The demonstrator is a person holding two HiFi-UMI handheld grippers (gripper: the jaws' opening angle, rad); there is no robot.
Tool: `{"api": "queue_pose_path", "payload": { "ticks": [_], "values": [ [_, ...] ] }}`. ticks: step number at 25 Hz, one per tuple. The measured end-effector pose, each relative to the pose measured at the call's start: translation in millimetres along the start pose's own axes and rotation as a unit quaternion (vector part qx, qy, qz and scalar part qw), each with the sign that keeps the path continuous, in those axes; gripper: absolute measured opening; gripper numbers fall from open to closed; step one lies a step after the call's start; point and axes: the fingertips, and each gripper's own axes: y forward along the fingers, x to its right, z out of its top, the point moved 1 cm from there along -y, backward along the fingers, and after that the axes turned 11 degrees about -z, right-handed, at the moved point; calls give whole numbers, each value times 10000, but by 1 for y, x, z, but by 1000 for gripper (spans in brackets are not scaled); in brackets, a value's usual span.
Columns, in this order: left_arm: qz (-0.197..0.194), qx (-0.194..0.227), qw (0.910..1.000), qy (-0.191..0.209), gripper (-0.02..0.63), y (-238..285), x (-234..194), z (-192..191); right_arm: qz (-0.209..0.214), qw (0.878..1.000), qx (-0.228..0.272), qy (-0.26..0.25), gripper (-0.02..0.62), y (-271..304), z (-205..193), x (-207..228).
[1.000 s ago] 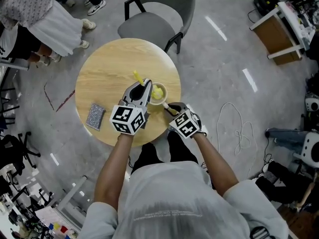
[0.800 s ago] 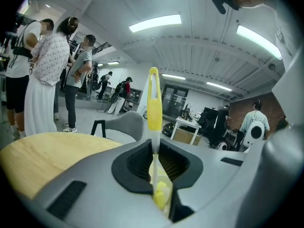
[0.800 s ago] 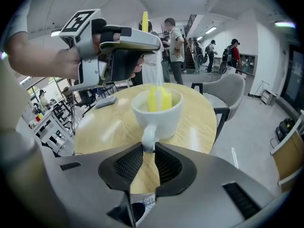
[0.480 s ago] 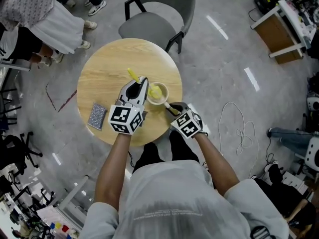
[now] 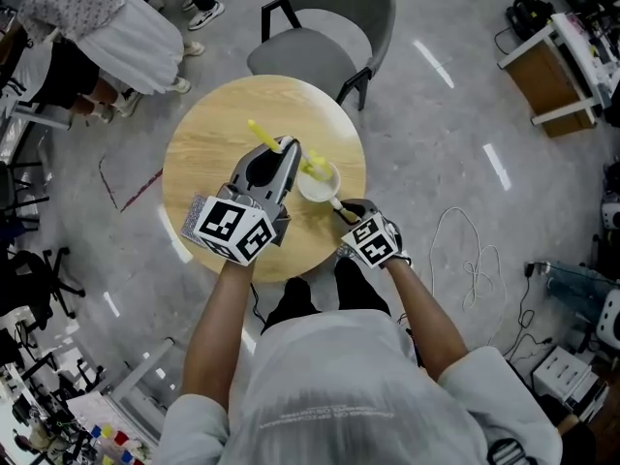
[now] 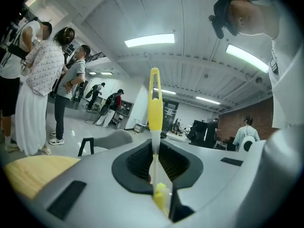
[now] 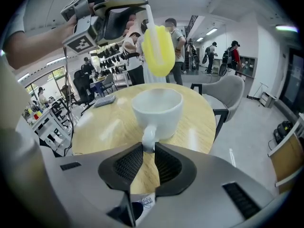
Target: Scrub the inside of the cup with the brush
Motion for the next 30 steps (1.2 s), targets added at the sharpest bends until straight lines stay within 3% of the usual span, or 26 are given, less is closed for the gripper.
{"api": "queue_pose_path", "payload": {
  "ticks": [5,10,15,17,20,24,30],
  "values": [
    [159,-418,9990,-28,48,4,5,-53,-30,10000,17,59,101,0,2,0],
    [414,-850,9953,209,48,4,4,-101,-2,9999,113,92,101,0,2,-1],
    [356,-1227,9910,392,49,-4,5,-118,50,9998,180,60,101,-2,0,1],
    [291,-1350,9902,209,49,-7,5,-118,51,9998,197,49,101,-1,-1,4],
    [138,-1436,9884,-471,49,-12,9,-114,48,9998,188,21,101,0,0,3],
    [116,-1291,9847,-1160,49,-21,8,-95,-65,9999,123,-43,101,1,-1,2],
    [217,-774,9864,-1432,49,-38,-5,-50,-181,9993,-61,-314,96,12,5,6]
  ]
}}
